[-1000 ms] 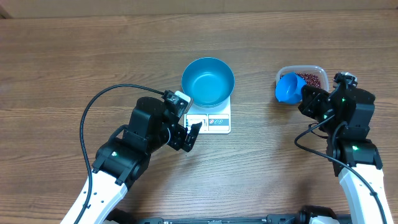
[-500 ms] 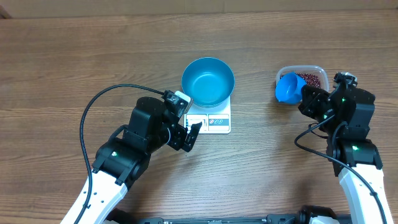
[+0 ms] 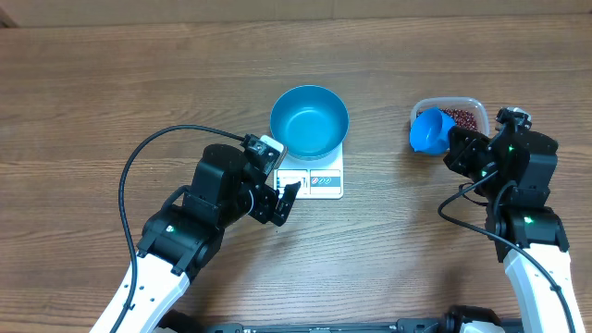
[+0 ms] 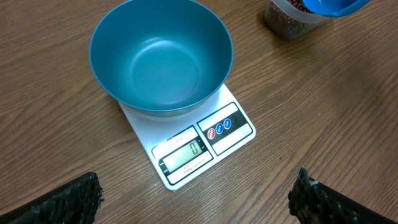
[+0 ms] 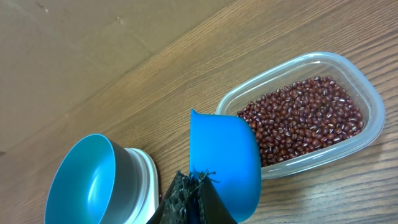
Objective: Scoop item into bowl and weigh 150g on scale
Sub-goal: 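Retract the left gripper further toward the left side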
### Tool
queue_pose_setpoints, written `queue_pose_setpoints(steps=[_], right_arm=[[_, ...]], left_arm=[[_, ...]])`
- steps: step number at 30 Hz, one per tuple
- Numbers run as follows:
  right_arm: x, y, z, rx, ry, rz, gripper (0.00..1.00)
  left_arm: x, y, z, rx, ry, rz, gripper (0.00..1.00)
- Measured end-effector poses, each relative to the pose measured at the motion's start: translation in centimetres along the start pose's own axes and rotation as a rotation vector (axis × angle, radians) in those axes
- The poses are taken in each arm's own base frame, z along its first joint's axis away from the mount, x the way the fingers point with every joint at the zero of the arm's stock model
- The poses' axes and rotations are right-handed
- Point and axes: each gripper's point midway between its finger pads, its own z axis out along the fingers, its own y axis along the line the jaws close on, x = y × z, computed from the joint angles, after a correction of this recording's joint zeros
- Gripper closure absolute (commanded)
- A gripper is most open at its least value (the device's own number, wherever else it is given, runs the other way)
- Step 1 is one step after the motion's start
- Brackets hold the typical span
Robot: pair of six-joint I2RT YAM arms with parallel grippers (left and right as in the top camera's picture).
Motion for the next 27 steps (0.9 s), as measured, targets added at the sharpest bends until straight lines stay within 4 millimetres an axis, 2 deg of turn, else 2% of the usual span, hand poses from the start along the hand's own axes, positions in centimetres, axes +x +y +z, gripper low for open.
queue_pose_setpoints(steps=[8, 17, 27], right_arm=[[0.0, 0.0, 0.0, 0.001, 0.0, 0.001, 0.96], [0.0, 0.0, 0.0, 0.0, 0.001, 0.0, 0.96], [0.0, 0.0, 0.0, 0.0, 0.001, 0.0, 0.96]], left_arm=[[0.0, 0.1, 0.0, -0.005, 0.0, 0.0, 0.0], [0.8, 1.8, -0.1, -0.104, 0.033, -0.005, 0.0], [0.8, 1.7, -0.1, -0.094, 0.035, 0.03, 0.0]])
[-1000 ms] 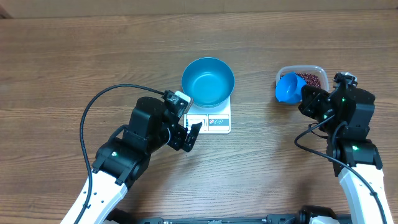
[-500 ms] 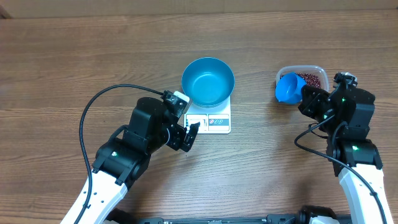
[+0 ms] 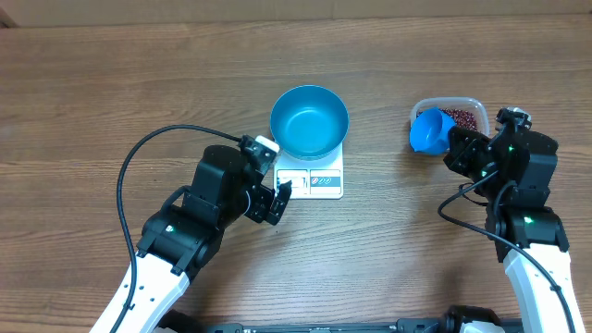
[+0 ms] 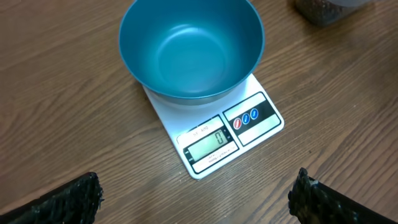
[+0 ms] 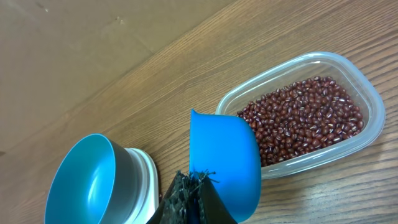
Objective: Scoop item into bowl and weigh 150g on scale
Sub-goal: 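Retract the left gripper further toward the left side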
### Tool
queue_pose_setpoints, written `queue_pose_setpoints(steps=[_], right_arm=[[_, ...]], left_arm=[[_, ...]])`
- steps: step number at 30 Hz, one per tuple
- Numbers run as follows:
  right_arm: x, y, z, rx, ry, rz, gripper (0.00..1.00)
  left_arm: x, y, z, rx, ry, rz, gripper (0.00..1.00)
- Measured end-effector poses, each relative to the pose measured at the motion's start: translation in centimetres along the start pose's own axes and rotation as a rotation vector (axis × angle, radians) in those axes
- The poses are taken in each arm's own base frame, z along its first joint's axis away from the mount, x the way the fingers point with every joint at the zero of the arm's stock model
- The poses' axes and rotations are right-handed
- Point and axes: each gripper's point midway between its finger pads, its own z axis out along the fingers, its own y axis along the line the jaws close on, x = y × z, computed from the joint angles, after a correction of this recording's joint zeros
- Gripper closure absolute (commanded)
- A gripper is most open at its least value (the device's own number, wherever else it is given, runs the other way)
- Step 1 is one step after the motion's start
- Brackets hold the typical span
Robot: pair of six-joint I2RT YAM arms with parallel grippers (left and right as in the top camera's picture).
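Observation:
An empty blue bowl [image 3: 309, 121] [image 4: 191, 51] [image 5: 79, 180] rests on the white scale [image 3: 314, 179] [image 4: 224, 137], whose display reads 0. My left gripper [image 3: 280, 203] [image 4: 198, 198] is open, just in front of the scale's near-left corner, nothing between its fingers. My right gripper [image 3: 451, 141] [image 5: 198, 198] is shut on a blue scoop [image 3: 427, 131] [image 5: 224, 163], held at the left end of a clear tub of red beans [image 3: 460, 116] [image 5: 305, 119].
The wood table [image 3: 111, 92] spreads around all of it. A black cable [image 3: 139, 157] loops from the left arm over the table's left part.
My left gripper has drawn back a little toward the left, away from the scale; in its wrist view the scale sits further right. The right arm with the scoop has not moved.

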Motion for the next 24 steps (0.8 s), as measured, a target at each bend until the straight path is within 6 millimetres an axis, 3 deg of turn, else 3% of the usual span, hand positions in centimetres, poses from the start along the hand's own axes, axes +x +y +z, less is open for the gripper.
queue_pose_setpoints(steps=[4, 14, 24], right_arm=[[0.0, 0.0, 0.0, 0.0, 0.0, 0.0, 0.96], [0.0, 0.0, 0.0, 0.0, 0.0, 0.0, 0.96], [0.0, 0.0, 0.0, 0.0, 0.0, 0.0, 0.96]], left_arm=[[0.0, 0.1, 0.0, 0.003, 0.0, 0.026, 0.0], [0.1, 2.9, -0.7, 0.081, -0.027, 0.005, 0.0], [0.6, 3.0, -1.4, 0.177, -0.05, 0.114, 0.0]])
